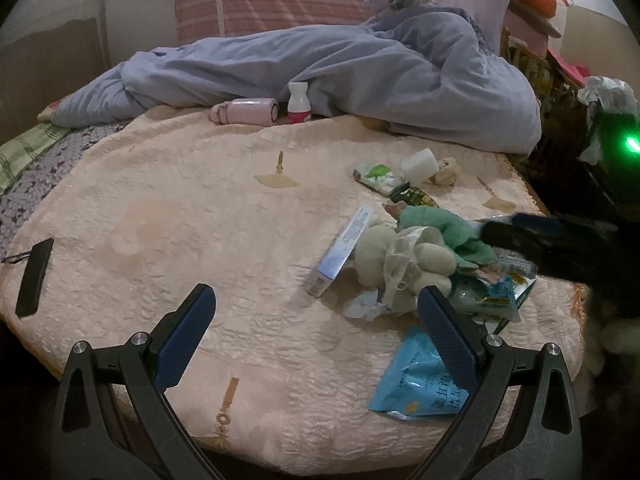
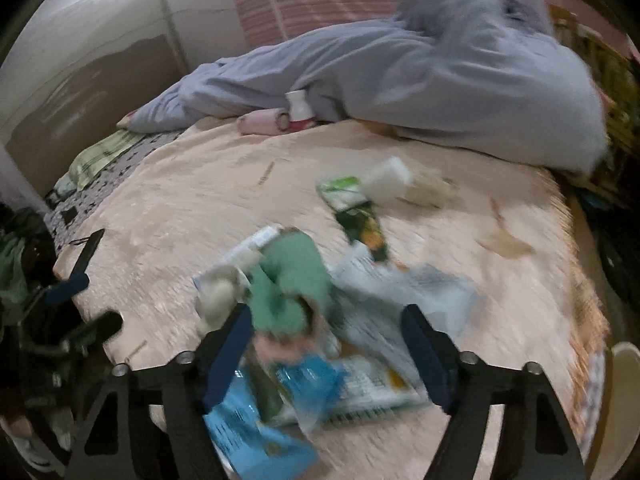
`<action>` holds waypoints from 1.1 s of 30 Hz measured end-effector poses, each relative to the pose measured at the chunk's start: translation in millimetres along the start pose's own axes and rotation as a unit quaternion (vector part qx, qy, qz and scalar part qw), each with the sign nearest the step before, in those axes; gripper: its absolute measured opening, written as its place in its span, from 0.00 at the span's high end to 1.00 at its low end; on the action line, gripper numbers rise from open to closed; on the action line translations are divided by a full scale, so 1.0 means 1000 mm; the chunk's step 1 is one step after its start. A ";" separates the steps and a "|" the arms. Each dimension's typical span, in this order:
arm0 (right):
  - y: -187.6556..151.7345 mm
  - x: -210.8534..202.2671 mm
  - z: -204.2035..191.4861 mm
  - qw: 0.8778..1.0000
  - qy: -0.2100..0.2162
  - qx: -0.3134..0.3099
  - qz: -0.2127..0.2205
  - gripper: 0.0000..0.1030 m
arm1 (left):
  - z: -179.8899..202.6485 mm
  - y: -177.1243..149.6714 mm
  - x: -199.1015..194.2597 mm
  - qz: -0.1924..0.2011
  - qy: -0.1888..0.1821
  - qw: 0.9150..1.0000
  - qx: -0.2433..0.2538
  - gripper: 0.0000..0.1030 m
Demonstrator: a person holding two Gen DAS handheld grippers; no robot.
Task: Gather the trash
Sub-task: 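Grasp the green towel with the right gripper, then grasp the white plush toy with plastic wrap with the left gripper while right holds towel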
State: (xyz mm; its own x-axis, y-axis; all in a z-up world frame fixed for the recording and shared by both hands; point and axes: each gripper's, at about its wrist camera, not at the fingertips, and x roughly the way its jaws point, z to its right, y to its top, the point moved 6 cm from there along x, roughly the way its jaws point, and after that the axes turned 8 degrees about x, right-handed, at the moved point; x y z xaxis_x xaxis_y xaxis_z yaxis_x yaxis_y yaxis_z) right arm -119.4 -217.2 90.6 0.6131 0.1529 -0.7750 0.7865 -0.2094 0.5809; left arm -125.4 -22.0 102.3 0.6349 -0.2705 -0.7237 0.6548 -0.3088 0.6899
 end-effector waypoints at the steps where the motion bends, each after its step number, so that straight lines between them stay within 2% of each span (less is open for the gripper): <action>1: 0.006 0.009 -0.007 1.000 0.005 -0.007 -0.005 0.36 | 0.000 0.001 0.002 -0.002 -0.006 1.000 0.000 0.02; 6: 0.022 0.053 -0.028 0.998 0.006 -0.041 -0.041 0.48 | 0.010 0.005 0.013 -0.011 -0.051 0.999 0.002 0.02; 9: 0.021 0.080 -0.030 0.996 -0.004 -0.054 -0.074 0.58 | 0.024 0.009 0.021 -0.016 -0.072 0.997 0.020 0.02; 10: 0.020 0.085 -0.028 0.996 -0.004 -0.053 -0.078 0.59 | 0.030 0.010 0.024 -0.018 -0.080 0.996 0.027 0.02; 14: 0.024 0.083 -0.019 0.997 0.027 -0.024 -0.075 0.67 | 0.050 0.018 0.036 -0.024 -0.110 0.993 0.045 0.12; 16: 0.030 0.076 -0.014 0.997 0.043 -0.006 -0.060 0.67 | 0.056 0.022 0.044 -0.026 -0.118 0.992 0.046 0.14; 19: 0.038 0.056 -0.007 0.998 0.055 0.011 -0.033 0.67 | 0.060 0.026 0.060 -0.038 -0.128 0.990 0.046 0.32; 21: 0.042 0.042 -0.002 0.998 0.056 0.016 -0.018 0.67 | 0.060 0.024 0.071 -0.055 -0.148 0.987 0.035 0.54; 24: 0.046 0.022 0.006 0.997 0.065 0.032 -0.001 0.67 | 0.059 0.022 0.083 -0.073 -0.159 0.984 0.025 0.75; 27: 0.048 0.006 0.011 0.997 0.071 0.040 0.013 0.67 | 0.059 0.023 0.076 -0.067 -0.175 0.982 0.013 0.88; 30: 0.044 -0.008 0.011 0.997 0.072 0.035 0.022 0.67 | 0.056 0.029 0.062 -0.048 -0.167 0.985 0.022 0.93; 33: 0.037 -0.019 0.014 0.996 0.075 0.035 0.027 0.67 | 0.054 0.035 0.050 -0.038 -0.159 0.986 0.023 0.93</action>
State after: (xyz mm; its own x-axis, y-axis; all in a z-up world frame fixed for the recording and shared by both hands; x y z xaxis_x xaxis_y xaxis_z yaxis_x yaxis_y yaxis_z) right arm -102.8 -240.9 123.1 0.6627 0.2807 -0.6943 0.7482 -0.2868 0.5983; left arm -92.5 -95.3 88.9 0.4196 -0.5154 -0.7472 0.6715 -0.3776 0.6376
